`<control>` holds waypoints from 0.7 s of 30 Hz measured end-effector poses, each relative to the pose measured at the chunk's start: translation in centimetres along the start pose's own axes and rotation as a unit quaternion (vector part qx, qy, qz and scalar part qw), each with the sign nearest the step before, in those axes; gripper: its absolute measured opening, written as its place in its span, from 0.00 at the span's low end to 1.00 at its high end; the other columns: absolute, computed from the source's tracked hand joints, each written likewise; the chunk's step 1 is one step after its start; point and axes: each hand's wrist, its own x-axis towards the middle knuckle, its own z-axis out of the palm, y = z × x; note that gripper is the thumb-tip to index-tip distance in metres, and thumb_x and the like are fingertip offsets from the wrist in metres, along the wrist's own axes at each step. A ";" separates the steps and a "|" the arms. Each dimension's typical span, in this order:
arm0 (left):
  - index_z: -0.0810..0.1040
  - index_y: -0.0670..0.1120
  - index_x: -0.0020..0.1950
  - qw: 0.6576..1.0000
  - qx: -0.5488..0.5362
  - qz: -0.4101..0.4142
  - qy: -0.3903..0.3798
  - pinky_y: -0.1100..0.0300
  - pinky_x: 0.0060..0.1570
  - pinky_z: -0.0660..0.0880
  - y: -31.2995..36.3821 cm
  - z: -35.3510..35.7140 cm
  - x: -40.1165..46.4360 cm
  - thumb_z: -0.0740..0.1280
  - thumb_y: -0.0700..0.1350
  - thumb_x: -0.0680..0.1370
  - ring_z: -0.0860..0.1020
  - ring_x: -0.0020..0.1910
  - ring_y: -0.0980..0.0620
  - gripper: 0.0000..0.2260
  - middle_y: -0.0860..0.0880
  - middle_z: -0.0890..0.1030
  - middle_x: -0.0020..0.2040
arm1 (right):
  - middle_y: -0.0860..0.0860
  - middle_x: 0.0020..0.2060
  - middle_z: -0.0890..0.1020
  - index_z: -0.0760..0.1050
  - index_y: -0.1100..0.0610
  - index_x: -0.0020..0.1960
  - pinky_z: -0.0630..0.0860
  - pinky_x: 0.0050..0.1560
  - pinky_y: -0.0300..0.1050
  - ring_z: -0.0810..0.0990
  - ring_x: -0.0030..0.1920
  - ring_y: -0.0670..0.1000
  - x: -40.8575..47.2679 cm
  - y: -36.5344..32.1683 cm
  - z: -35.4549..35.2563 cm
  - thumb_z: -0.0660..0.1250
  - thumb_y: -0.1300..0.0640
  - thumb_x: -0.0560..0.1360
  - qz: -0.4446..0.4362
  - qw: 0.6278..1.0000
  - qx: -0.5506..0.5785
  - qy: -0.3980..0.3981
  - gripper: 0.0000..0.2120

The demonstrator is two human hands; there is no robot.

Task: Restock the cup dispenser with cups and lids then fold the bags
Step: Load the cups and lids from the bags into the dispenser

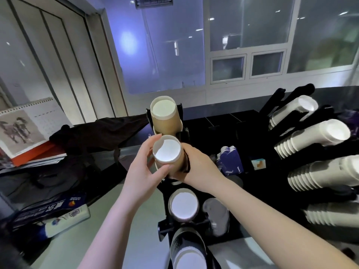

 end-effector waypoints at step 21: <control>0.65 0.54 0.72 0.991 0.049 0.123 0.001 0.63 0.70 0.62 16.1 16.2 -4.9 0.68 0.39 0.76 0.64 0.73 0.54 0.27 0.54 0.68 0.73 | 0.34 0.54 0.80 0.77 0.43 0.60 0.73 0.59 0.36 0.76 0.58 0.35 -19.4 2.6 -20.4 0.69 0.54 0.75 -0.013 0.990 0.049 0.129 0.14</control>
